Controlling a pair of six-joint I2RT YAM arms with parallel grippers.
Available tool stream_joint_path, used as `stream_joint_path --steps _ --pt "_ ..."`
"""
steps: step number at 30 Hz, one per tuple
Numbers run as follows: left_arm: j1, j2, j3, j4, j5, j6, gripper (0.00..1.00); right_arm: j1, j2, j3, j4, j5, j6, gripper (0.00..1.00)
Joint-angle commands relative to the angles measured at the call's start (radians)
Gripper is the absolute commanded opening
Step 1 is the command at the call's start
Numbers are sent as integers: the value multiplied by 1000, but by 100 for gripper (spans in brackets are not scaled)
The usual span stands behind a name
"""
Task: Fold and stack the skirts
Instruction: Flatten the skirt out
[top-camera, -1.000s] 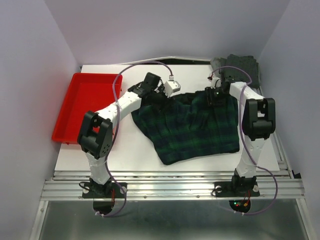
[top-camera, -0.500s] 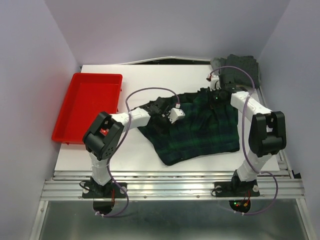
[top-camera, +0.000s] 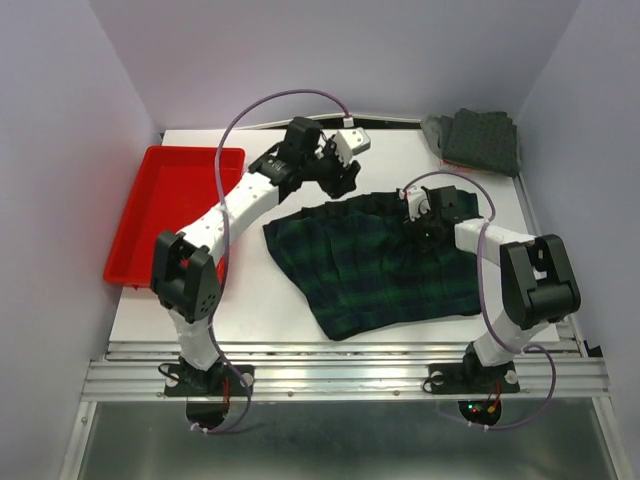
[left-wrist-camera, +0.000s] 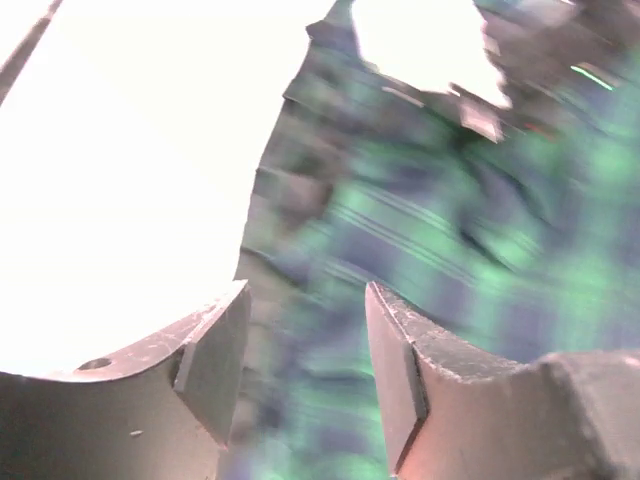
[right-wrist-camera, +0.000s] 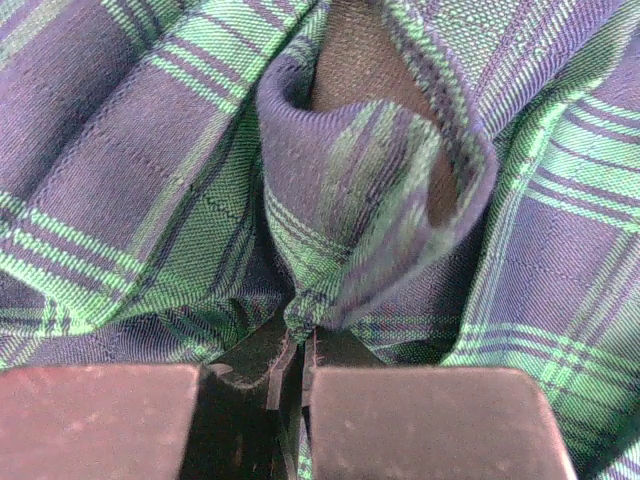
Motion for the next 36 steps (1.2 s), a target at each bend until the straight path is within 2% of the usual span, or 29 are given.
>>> stream_joint_path --steps 1,4,13,16,17,19,22,25,26,29,31,32,33,34,36 --pt "21 204 133 -45 -24 -13 61 16 -39 -88 179 49 -20 1" --pt "26 302 222 -122 100 11 62 16 -50 -79 187 68 2 1" --pt "23 401 216 -185 269 41 63 16 -123 -103 187 65 20 1" --pt "15 392 192 -183 291 51 39 16 -129 -103 178 61 26 1" --pt "13 381 179 -174 285 53 19 16 -131 -102 175 62 29 1" --pt "1 303 100 -88 230 41 0 16 -139 -95 162 65 35 3" --pt "-39 184 -86 79 106 76 0 16 -158 -94 139 75 42 4" --pt "-187 36 -318 180 -161 195 0 16 -178 -115 123 76 49 4" --pt "-187 19 -319 205 -210 217 0 16 -182 -123 121 81 51 4" --pt "-307 -4 -524 315 -400 288 0 16 -186 -141 118 105 65 2" --pt "-387 4 -587 409 -496 308 0 16 -186 -149 115 113 63 2" --pt "-410 23 -633 467 -593 323 0 16 -188 -151 112 110 63 1" --pt "-430 34 -649 492 -626 327 5 16 -189 -158 113 102 60 1" --pt "-456 54 -660 509 -675 328 16 16 -192 -161 113 96 49 1" --pt "-464 56 -660 516 -676 305 30 16 -195 -178 116 87 34 1"
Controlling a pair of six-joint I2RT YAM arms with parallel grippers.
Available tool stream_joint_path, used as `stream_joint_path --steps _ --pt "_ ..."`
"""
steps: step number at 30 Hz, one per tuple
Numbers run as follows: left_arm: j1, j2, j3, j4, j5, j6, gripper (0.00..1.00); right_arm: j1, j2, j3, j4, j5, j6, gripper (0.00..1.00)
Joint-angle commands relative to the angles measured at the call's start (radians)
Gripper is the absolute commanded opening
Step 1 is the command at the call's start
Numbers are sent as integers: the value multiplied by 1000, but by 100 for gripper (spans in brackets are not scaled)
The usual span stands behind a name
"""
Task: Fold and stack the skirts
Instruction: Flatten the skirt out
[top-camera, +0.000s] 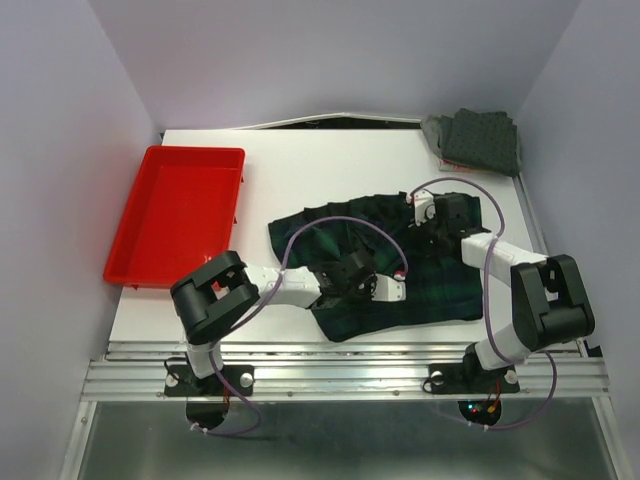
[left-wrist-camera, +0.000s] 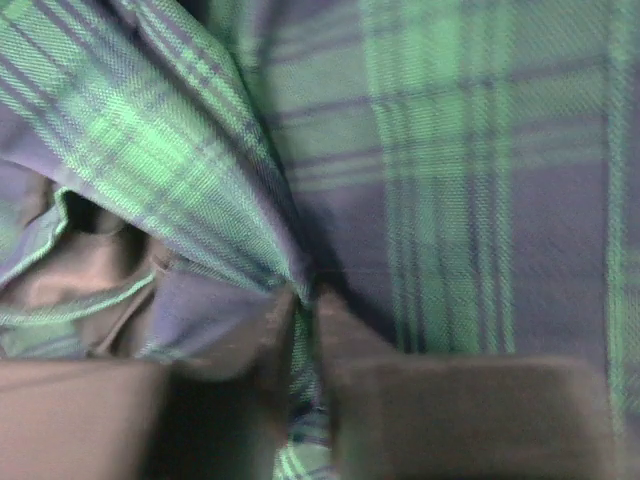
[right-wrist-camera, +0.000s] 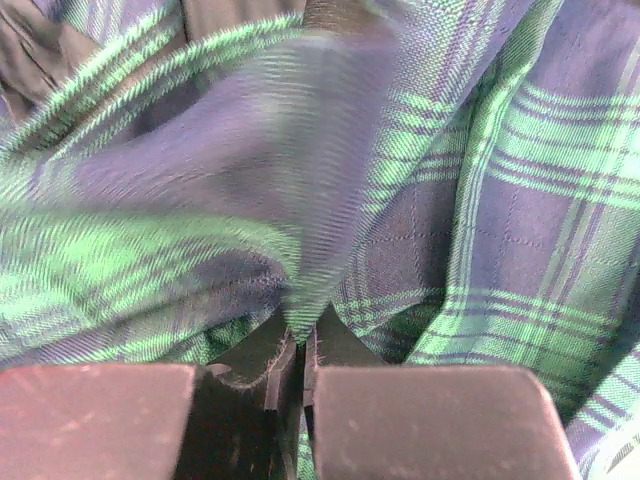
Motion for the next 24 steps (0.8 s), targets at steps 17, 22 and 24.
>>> stream_joint_path --steps 17,22,24 --pt "401 -113 472 -348 425 -238 49 9 -78 -195 256 -41 -122 1" --pt "411 123 698 -509 493 -158 52 19 -84 -197 242 -28 -160 1" --pt "410 157 731 -603 594 -92 55 19 -99 -203 236 -28 -172 1"
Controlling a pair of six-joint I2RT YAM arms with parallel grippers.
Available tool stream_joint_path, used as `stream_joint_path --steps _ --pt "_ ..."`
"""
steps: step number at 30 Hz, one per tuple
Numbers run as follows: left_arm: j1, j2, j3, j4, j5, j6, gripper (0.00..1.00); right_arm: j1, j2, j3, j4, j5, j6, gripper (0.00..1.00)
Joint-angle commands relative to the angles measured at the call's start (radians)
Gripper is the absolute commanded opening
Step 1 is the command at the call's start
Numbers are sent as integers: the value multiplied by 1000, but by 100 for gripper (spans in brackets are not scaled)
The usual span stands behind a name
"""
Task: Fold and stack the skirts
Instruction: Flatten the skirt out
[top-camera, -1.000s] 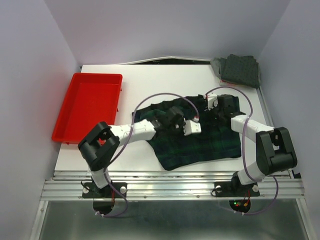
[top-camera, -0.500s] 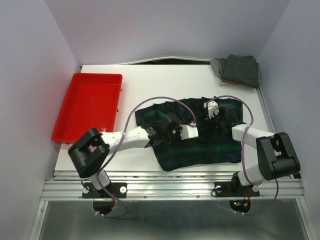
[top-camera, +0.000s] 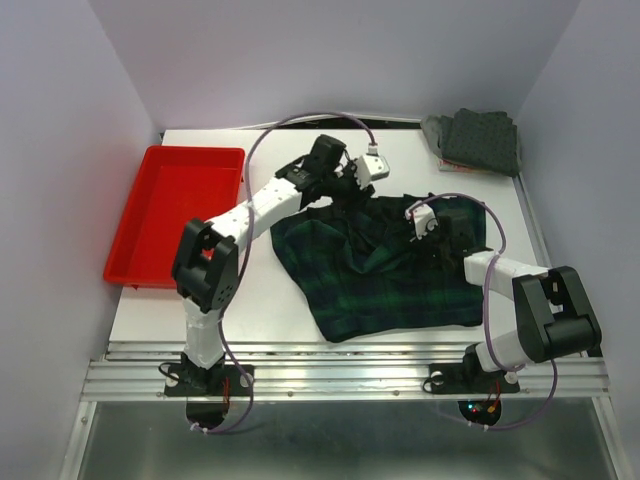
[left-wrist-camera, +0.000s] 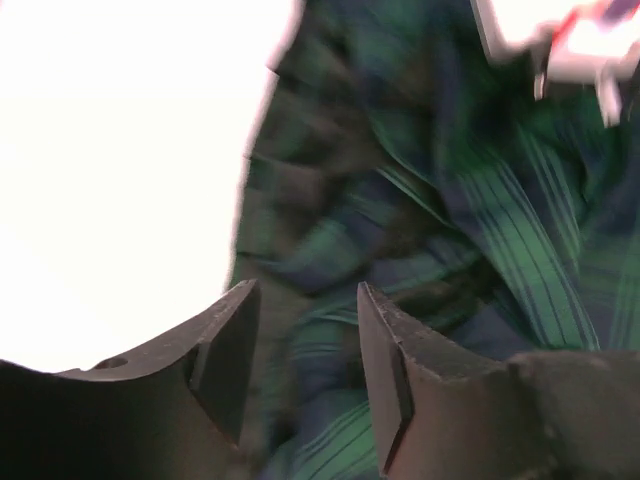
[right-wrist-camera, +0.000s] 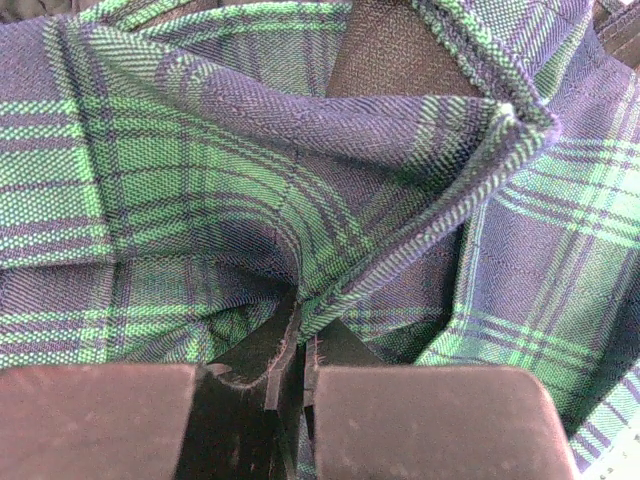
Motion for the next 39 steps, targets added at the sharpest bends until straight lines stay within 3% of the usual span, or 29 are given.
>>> stream_joint_path --steps 1,6,14,20,24,26,28,29,32,33,35,39 --pt "-11 91 66 -270 199 205 59 12 -32 -15 26 -7 -55 1" --pt "-63 115 9 -264 112 407 60 12 -49 -27 29 -10 -56 1" --pt "-141 138 -44 -167 23 490 60 12 -45 -11 11 -13 -53 1" --pt "-178 165 -80 -71 -17 493 59 12 -49 3 -12 -24 -52 9" --pt "-184 183 -83 -15 -41 483 43 12 -65 3 -24 -25 -55 16" --pt "-183 181 -80 -5 -46 458 29 12 -69 8 -39 -18 -58 27" --pt "-174 162 -103 24 -43 431 11 12 -81 23 -75 13 -58 47" --pt "-169 139 -109 31 -38 405 2 12 -86 32 -92 33 -58 63" --pt "-155 94 -132 26 -29 385 0 12 -117 77 -185 143 -56 80" --pt "-152 85 -135 17 -23 383 0 12 -129 83 -200 165 -64 89" --pt "-138 66 -137 -11 2 372 0 12 -158 88 -243 225 -87 95" --pt "-117 46 -120 -9 22 311 0 12 -221 117 -403 190 -92 100"
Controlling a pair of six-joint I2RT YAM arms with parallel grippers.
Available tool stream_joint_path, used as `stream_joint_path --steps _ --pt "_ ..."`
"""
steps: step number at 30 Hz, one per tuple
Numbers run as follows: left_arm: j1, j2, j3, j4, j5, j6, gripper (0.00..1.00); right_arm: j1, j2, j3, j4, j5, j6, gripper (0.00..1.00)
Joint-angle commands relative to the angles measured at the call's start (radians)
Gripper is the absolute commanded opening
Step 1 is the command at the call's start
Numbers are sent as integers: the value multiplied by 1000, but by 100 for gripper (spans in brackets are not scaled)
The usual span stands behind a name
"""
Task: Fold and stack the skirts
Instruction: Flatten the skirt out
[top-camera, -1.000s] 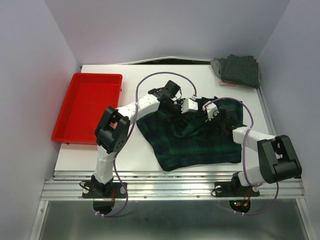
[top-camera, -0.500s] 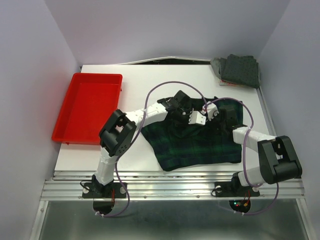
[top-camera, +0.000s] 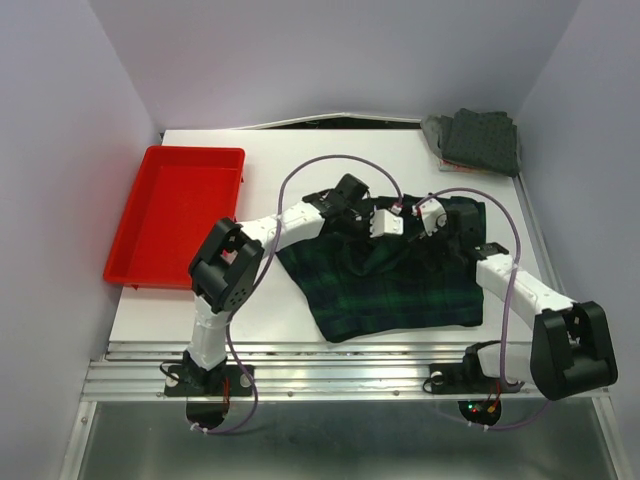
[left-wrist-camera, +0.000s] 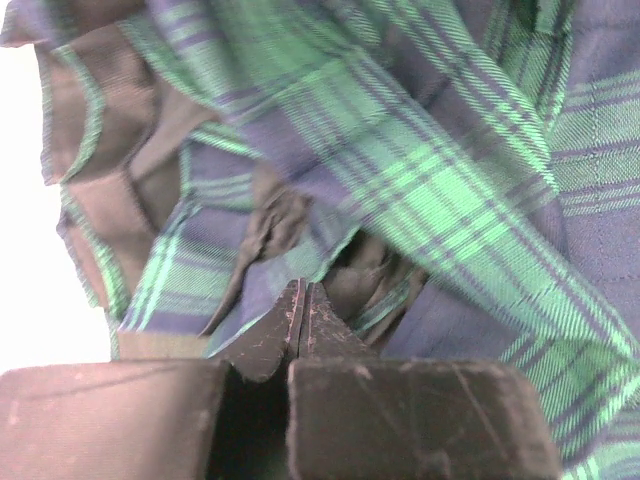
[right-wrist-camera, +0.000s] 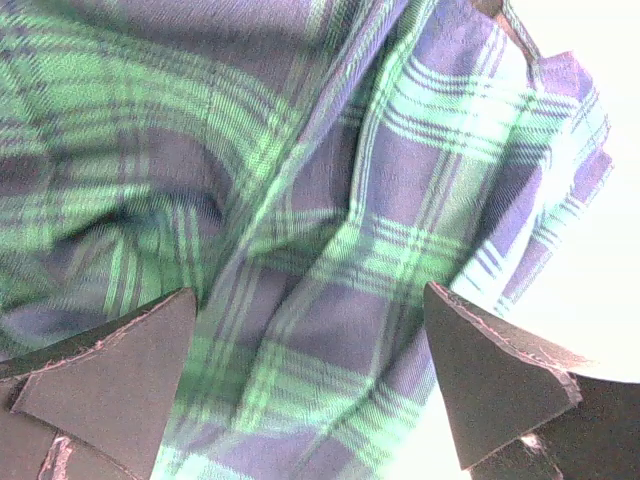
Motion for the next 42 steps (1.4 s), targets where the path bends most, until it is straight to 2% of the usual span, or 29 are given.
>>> stream_joint_path --steps 1,6,9,10,12,13,14,15,18,20,23,27,30,33,39,41,42 --pt "33 -106 18 13 45 -82 0 6 -53 66 -173 27 -22 100" --pt "62 -92 90 62 9 -168 0 6 -50 47 -222 30 -47 100" --pt "82 -46 191 50 -14 -205 0 6 -64 35 -272 19 -58 100" --pt "88 -19 215 33 -8 -205 0 6 -67 35 -282 21 -62 100" --pt "98 14 275 -51 91 -103 0 6 -74 35 -305 24 -70 100" --pt "96 31 333 -176 113 -55 8 6 -80 34 -315 28 -76 100" --pt "95 44 343 -220 148 17 16 6 -99 35 -338 28 -87 100" --pt "96 43 331 -273 160 56 32 6 -111 38 -351 27 -96 100" --pt "76 8 263 -295 138 180 43 6 -146 46 -417 16 -125 100" --pt "47 -12 202 -312 108 234 45 -3 -147 40 -458 17 -145 98" --pt "6 -9 164 -321 90 289 45 -12 -139 14 -478 17 -164 92" --pt "-27 20 153 -277 81 288 46 -12 -90 3 -495 8 -179 67" --pt "-33 67 177 -234 62 265 46 -12 -47 -15 -500 17 -210 55" --pt "-33 95 183 -176 42 242 43 -12 13 -25 -498 24 -222 49" --pt "-25 130 199 -154 16 234 27 -12 97 -35 -469 50 -237 47" --pt "-11 132 199 -140 10 223 18 -12 110 -40 -460 51 -242 47" --pt "-5 132 199 -122 10 212 9 -12 117 -42 -455 51 -243 47"
